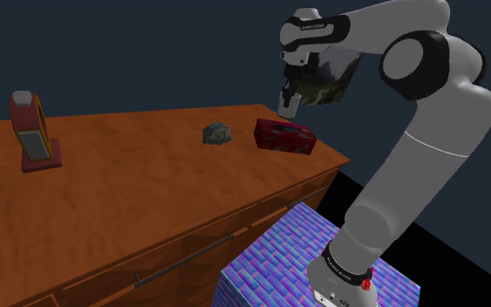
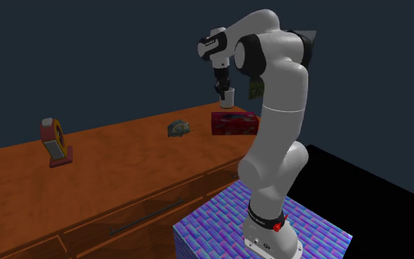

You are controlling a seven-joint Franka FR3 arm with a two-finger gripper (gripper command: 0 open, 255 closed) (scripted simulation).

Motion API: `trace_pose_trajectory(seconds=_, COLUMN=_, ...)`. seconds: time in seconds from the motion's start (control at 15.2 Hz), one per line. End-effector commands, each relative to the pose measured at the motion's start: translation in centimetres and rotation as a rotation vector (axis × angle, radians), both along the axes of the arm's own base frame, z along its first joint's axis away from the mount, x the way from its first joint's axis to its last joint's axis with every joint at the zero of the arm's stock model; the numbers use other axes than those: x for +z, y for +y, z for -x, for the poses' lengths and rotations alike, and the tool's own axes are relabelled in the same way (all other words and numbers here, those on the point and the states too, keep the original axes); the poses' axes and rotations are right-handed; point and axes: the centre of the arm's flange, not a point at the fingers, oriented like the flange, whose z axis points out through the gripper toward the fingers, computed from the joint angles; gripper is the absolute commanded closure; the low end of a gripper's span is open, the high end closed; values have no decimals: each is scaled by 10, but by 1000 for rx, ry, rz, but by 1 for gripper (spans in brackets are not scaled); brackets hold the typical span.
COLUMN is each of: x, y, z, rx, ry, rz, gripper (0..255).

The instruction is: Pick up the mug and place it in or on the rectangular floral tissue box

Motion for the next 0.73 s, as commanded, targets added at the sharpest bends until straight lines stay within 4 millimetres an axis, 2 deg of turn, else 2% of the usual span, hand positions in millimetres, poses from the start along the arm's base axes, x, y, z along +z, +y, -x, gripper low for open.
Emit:
trace_pose_trajectory(seconds=0.0, x=2, y=-27, z=-5, rx=1, ry=0, rz=1, gripper=255)
trace_pose_trajectory(seconds=0.4, x=7, y=-99, z=-28, rx=1, ry=0, rz=1, gripper=255)
trace_pose_trajectory(seconds=0.66, x=-14, y=-99, z=-28, rx=1, ry=0, rz=1, gripper=255)
